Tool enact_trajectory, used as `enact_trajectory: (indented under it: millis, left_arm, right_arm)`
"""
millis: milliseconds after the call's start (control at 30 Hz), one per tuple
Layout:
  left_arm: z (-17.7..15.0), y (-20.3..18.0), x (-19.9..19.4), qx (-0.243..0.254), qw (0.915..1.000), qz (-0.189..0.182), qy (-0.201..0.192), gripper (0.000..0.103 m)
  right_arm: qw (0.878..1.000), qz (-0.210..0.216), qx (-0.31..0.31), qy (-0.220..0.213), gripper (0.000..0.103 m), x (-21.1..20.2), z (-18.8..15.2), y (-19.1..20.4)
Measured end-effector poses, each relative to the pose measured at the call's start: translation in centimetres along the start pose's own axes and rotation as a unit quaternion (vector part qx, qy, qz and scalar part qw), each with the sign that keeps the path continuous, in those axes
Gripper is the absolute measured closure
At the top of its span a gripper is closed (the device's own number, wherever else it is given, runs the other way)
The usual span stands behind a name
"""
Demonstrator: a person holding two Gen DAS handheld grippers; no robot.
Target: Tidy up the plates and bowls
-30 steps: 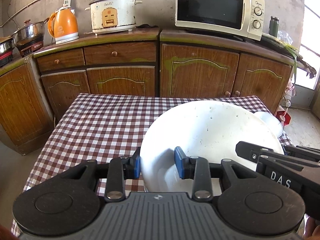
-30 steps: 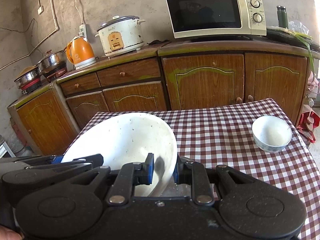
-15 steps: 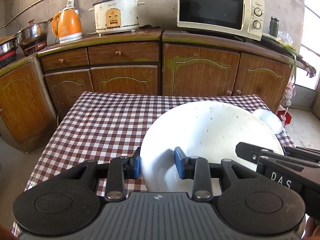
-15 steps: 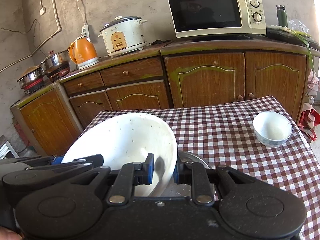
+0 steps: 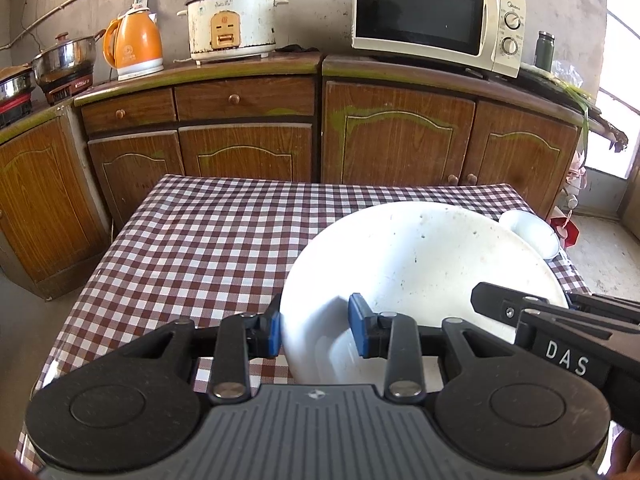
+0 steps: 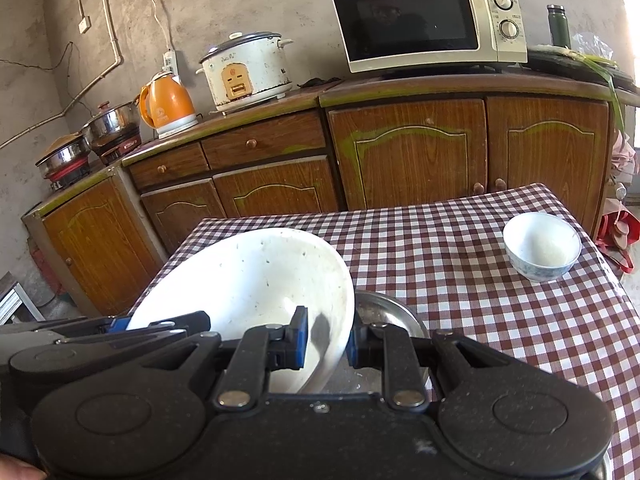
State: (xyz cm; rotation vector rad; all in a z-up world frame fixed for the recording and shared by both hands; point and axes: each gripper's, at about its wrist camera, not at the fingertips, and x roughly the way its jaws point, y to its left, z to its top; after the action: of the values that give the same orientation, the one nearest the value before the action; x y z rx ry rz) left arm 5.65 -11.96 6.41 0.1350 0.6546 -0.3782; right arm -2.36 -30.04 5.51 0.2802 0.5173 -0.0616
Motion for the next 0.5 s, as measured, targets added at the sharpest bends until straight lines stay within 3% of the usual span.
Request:
enact_trajectory:
  millis: [500]
  left_arm:
    - [-1.1,-0.1,-0.2,-0.004,1.0,-0.001,0.006,0.068]
  right_arm:
    - [1.0,0.003,-0.002,0.005,0.078,-0.6,-1.5,0.0]
